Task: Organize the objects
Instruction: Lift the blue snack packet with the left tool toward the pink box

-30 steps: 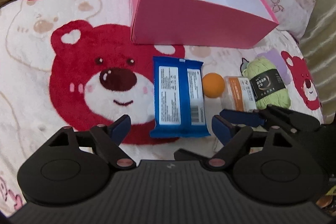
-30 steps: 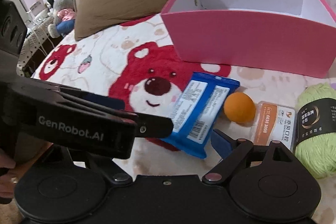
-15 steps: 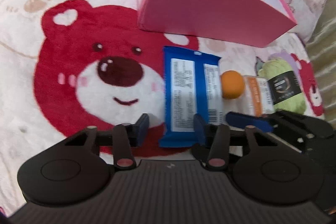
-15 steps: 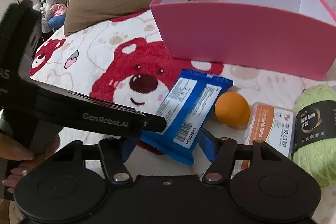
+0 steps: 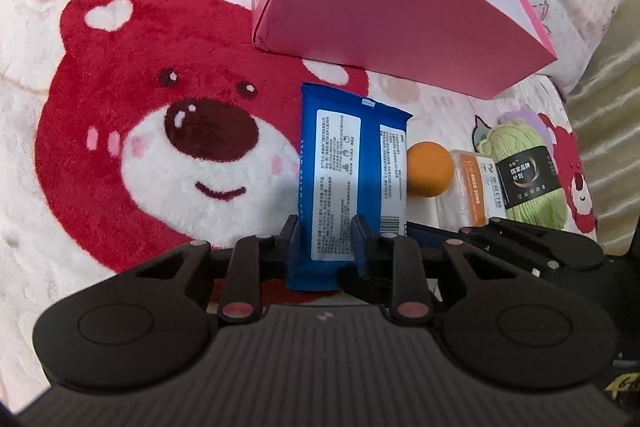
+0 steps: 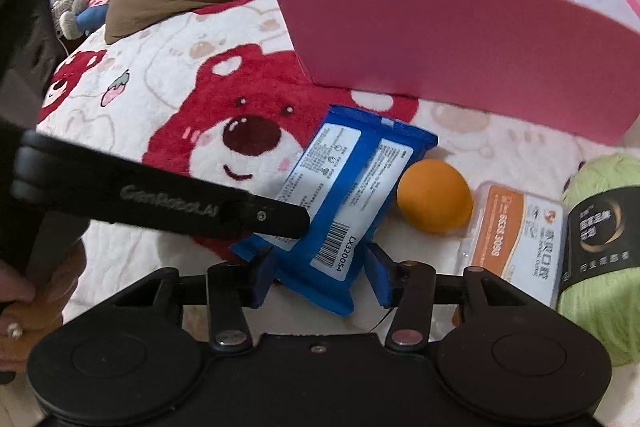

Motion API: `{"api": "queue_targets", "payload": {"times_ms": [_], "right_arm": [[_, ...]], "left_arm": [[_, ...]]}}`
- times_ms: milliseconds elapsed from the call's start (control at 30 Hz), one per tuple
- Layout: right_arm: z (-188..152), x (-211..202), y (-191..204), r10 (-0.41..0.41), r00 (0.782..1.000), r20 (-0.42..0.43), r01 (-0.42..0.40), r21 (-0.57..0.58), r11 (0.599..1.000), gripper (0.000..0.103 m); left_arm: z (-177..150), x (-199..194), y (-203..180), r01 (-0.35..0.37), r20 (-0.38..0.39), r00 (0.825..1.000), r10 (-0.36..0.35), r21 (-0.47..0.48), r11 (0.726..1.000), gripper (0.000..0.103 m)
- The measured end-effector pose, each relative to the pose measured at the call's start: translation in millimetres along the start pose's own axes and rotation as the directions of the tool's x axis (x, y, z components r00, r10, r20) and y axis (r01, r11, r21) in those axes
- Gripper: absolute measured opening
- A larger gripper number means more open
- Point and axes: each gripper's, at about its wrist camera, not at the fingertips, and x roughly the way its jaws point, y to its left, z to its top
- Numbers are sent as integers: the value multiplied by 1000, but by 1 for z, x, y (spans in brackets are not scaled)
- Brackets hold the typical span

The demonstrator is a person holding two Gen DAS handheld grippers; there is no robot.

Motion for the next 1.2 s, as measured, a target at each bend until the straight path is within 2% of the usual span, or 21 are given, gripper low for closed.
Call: {"api": "queue_targets", "payload": {"times_ms": [233, 300, 333, 433, 500, 567, 667, 767, 867, 1000, 1200], "right_arm": [[2, -5, 8, 29, 999, 27, -27, -67, 997, 60], [4, -6, 7, 34, 999, 24, -32, -79, 996, 64], [4, -5, 6, 40, 999, 22, -38, -89, 995, 69], [3, -3, 6, 38, 999, 23, -35, -119, 992, 71], [1, -1, 7, 30, 999, 31, -26, -129, 991, 72], [1, 3, 7, 11, 1000, 28, -8, -122, 992, 71], [0, 8, 8, -11, 1000, 27, 14, -101, 995, 70], [-1, 13, 11, -47, 998, 32, 50, -112, 992, 69], [0, 16, 16, -83, 996, 35, 86, -105, 991, 65], [-2, 12, 20, -107, 993, 46, 112, -136, 984, 60], [0, -1, 17, -87, 994, 64, 94, -120, 988, 58]], "left_arm": [[0, -4, 2, 34, -58, 998, -39, -78, 996, 23], [-2, -2, 3, 55, -69, 996, -63, -111, 992, 23], [-3, -1, 3, 56, -75, 995, -65, -122, 991, 23], [-4, 0, 2, 39, -69, 996, -48, -125, 991, 23], [-4, -1, 1, 4, -45, 999, -9, -106, 994, 27], [-3, -3, 0, -35, -7, 999, 34, -82, 996, 29], [1, 3, 6, -29, 46, 998, 33, -93, 995, 30], [6, 8, 5, -10, 50, 999, 18, -165, 986, 25], [2, 5, -8, -50, 46, 997, 55, -100, 994, 25], [-3, 2, -15, -36, 30, 999, 39, -117, 993, 25], [-2, -9, -23, -34, 39, 999, 38, -112, 993, 25]]}}
